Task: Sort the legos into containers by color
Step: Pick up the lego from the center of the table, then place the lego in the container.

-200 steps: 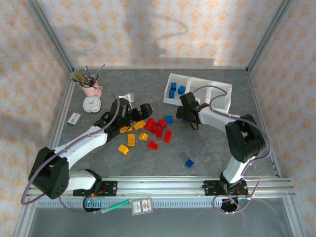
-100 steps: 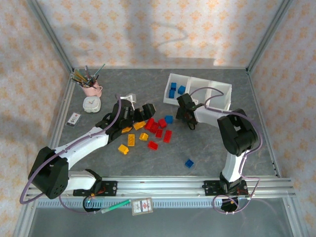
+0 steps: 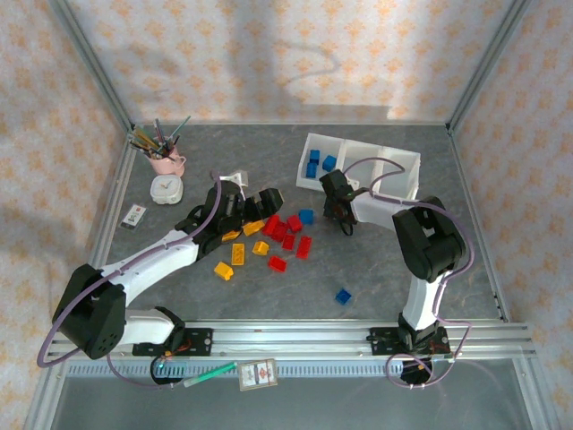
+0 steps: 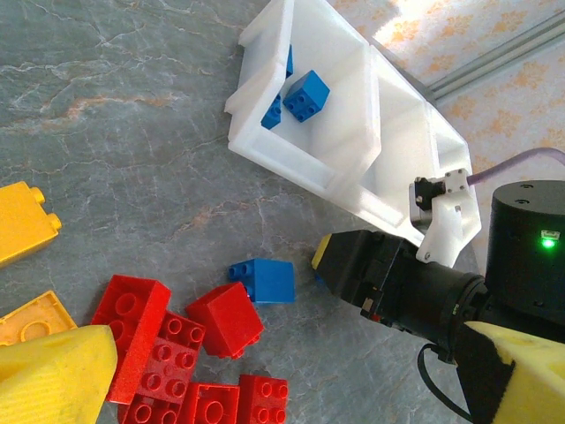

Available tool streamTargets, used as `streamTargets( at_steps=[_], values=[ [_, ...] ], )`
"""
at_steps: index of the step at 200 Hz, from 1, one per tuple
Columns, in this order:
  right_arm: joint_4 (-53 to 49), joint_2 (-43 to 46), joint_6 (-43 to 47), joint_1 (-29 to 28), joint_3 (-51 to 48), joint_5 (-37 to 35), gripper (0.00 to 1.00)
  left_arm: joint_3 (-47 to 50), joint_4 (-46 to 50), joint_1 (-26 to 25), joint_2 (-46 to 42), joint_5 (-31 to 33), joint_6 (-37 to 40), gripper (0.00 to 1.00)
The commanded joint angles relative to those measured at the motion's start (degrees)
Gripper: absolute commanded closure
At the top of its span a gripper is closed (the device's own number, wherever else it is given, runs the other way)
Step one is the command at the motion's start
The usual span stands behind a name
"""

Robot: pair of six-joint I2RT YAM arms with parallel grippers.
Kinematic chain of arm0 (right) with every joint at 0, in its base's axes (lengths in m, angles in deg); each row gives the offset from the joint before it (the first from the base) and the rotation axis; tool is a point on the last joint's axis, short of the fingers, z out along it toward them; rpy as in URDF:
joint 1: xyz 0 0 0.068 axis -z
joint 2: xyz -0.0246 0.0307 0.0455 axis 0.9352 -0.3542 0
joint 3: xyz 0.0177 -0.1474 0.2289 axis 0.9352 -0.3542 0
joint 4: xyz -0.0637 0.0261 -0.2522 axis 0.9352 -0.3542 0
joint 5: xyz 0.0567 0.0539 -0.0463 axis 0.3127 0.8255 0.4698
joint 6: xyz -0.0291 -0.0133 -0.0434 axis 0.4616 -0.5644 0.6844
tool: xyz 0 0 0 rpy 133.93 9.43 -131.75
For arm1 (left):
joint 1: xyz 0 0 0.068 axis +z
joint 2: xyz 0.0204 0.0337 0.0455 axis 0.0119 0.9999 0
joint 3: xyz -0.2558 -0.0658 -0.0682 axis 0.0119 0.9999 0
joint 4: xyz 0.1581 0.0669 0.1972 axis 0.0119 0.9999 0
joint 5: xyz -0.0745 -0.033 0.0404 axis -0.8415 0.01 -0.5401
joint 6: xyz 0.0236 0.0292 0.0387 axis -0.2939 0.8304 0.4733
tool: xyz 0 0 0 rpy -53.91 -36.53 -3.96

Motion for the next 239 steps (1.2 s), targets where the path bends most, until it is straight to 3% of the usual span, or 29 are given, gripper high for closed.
streamTargets(
  at_steps=[1, 58, 162, 209, 239],
  values=[
    [-1.51, 3.02, 1.01, -0.56, 0.70, -0.93, 0.67, -0.05, -0.92, -0.47, -0.84, 0.27, -0.37, 0.01],
    [-4.63, 4.36, 5.16, -1.61, 7.84, -1.34, 0.67, -2.22, 0.15, 0.31, -0.82, 0.60, -0.03, 0.01],
    [-7.67, -16.03, 11.52, 1.64, 36.87, -3.26, 0.63, -8.74, 0.41, 5.63, 5.27, 0.02, 3.14, 0.01],
    [-10.55, -19.93, 12.89, 2.56, 44.13, -3.43, 0.45, -9.94, 0.66, 6.29, 6.60, -0.62, 3.75, 0.01],
    [-10.64, -17.27, 12.84, 2.48, 43.51, -1.87, 0.39, -10.02, 0.83, 6.38, 6.12, -0.51, 3.76, 0.01]
  ],
)
